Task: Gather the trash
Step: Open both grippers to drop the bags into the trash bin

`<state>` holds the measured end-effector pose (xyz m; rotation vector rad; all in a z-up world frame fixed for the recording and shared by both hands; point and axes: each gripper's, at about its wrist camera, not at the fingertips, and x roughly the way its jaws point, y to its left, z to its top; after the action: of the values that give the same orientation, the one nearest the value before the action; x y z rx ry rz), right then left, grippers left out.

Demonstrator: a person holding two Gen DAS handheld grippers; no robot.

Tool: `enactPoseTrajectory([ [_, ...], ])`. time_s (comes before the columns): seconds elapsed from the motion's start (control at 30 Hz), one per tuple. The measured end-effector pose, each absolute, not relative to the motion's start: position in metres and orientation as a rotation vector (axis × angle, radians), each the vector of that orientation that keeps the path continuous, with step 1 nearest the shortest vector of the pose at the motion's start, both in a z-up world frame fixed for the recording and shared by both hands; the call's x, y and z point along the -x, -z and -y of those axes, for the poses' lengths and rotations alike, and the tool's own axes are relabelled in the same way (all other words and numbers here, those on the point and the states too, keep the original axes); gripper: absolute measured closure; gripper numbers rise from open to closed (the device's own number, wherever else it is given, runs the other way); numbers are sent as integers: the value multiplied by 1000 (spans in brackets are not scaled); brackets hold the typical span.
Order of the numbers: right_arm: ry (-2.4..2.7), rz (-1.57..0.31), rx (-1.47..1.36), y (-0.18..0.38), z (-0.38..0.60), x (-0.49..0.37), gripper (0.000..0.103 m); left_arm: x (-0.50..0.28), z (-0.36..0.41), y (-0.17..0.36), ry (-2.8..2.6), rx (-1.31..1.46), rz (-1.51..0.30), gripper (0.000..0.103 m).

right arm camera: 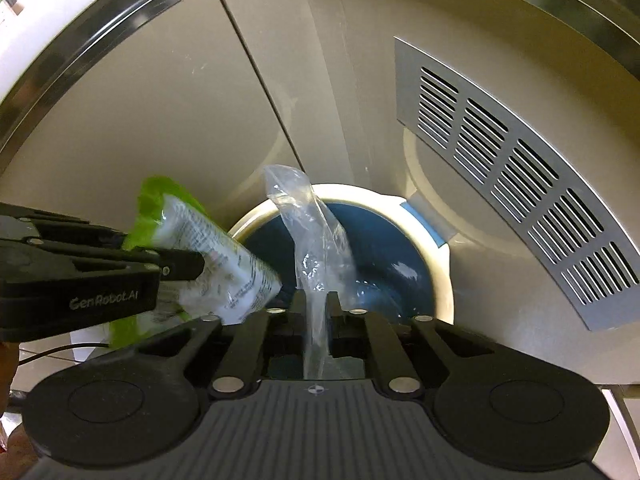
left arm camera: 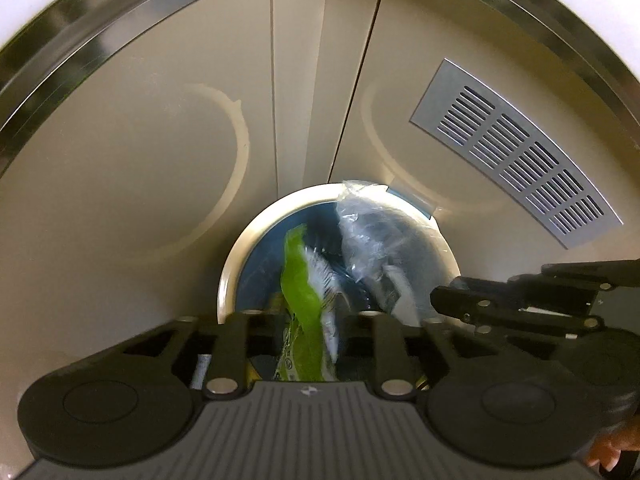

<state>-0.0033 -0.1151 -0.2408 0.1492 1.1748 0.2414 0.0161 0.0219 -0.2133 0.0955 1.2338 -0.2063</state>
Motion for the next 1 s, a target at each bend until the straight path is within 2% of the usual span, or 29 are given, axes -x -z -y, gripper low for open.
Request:
enactPoseTrajectory([
  [0.03,-233,-1179,-157,241,116,3,78,-14,-25,212,201,-98,-1231,41],
  [0.07,-224,-1182,-163,241,118,4,68,-14,-25,209,189,-102,-1224,25],
  [0.13,-201,-1183,-161,239,121,5,66,-11,-28,204,158,-112,-1194,12],
  [0.23,-196,-1181,-184,233,126,11,58,-6,-33,195,150,-103,-1185,0],
  [0.33,-198,-1160,-191,218,130,22,48,5,-41,181,150,-88,-1176,0],
  [0.53,-216,-1061,-151,179,130,64,37,47,-46,155,132,-75,-1098,0],
  [0.83,-193,-946,34,151,112,108,33,87,-40,133,122,-120,-1018,0],
  [1.0,-226,-886,110,137,103,126,27,97,-33,124,144,-152,-965,0],
])
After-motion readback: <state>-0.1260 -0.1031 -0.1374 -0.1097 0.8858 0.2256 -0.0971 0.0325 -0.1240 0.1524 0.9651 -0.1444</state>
